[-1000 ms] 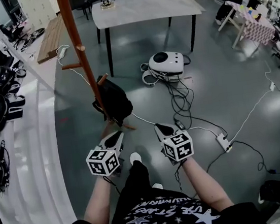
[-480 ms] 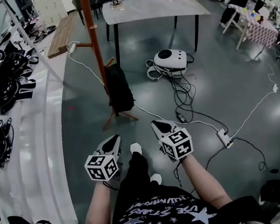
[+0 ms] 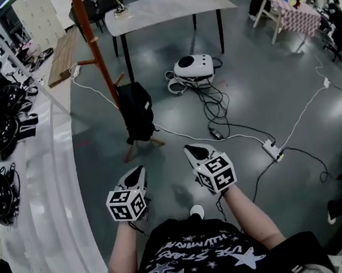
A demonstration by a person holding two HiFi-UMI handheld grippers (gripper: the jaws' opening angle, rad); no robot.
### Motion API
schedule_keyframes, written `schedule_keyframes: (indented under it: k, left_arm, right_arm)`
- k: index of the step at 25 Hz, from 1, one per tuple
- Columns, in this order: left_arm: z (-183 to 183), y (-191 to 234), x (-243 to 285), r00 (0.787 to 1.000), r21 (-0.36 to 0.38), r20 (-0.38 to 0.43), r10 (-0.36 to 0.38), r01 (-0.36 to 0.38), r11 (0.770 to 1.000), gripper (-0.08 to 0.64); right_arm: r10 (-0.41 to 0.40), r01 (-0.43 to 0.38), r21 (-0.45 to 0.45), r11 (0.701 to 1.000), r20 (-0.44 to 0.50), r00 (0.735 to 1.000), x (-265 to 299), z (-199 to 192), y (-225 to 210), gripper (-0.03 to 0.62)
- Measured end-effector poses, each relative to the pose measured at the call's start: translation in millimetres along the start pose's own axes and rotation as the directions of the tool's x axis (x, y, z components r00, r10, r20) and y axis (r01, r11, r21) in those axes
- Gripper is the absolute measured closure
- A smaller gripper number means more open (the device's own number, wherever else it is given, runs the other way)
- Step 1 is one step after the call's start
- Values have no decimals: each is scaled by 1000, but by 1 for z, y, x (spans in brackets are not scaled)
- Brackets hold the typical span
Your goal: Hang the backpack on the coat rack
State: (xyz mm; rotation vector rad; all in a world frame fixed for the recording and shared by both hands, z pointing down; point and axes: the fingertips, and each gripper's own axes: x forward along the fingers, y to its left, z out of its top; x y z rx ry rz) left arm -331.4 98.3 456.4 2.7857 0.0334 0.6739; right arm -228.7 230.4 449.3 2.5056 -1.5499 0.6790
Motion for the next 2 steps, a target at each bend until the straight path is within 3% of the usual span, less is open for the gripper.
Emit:
schedule_keyframes:
  k: [2]
  left_arm:
    - [4, -2, 3, 1000, 28, 25, -3, 2, 1000, 537]
  right_arm:
    - [-22, 22, 6, 1000, 7, 1000, -4, -6, -1, 580]
